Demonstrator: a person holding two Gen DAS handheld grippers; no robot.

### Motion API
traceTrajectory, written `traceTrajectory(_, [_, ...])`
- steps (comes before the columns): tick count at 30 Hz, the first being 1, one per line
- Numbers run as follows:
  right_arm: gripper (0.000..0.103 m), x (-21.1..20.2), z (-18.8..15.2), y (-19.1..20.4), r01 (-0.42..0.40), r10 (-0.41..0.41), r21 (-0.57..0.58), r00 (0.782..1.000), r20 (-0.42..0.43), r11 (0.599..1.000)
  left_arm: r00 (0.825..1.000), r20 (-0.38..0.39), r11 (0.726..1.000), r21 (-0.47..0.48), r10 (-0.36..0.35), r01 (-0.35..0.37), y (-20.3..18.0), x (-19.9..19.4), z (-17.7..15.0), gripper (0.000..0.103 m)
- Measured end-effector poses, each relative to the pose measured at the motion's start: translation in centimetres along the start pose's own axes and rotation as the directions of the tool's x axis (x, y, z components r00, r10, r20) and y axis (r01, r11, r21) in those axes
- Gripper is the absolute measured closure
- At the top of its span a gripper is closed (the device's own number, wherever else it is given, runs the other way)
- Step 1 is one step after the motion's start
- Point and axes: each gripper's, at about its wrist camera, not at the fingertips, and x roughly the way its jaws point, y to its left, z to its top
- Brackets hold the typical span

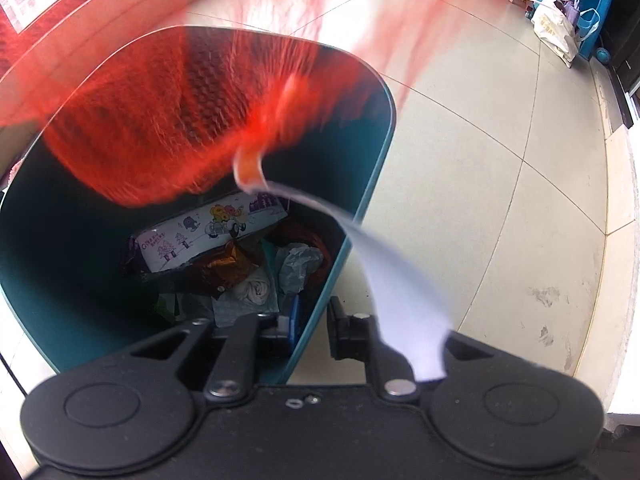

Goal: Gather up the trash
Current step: 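Carry the orange mesh net into the teal bin and open the left tool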

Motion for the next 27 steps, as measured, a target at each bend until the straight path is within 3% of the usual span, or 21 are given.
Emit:
traceTrajectory(7, [0.089,-0.2,0.0,0.0,-0.002,0.002,0.001,1.000,0.003,1.000,0.983,-0.179,0.999,-0.007,0.036,-0.038,-0.4,9.1,-2.0,0.095])
traceTrajectory(15, [0.089,-0.3,-0.1,-0.2,-0.006,0.006,0.011,1.000,0.001,1.000,0.954,-0.296,0.998,0.035,0.055,-0.046,-1.5,15.6,-4.3,0.095])
traceTrajectory(19, [0.088,-0.4,0.0,-0.4,-0.011,0.011,0.018,1.000,0.001,1.000,0.942,-0.328,0.997,0.052,0.069,-0.055,-1.8,17.2,-4.7,0.095])
traceTrajectory(23, [0.085,-2.0,0.1,-1.0,-0.033,0.031,0.038,0.999,0.039,0.999,0.946,-0.323,1.000,0.021,0.002,0.006,-1.3,16.3,-4.6,0.092])
traceTrajectory(26, [0.082,-3.8,0.1,-1.0,-0.042,0.040,0.038,0.997,0.072,0.998,0.953,-0.301,1.000,0.010,-0.025,0.029,-0.8,14.8,-4.7,0.073])
traceTrajectory(27, [0.080,-4.5,0.0,-0.9,-0.041,0.038,0.032,0.996,0.085,0.999,0.959,-0.283,0.999,0.006,-0.032,0.035,-0.7,14.1,-4.7,0.058])
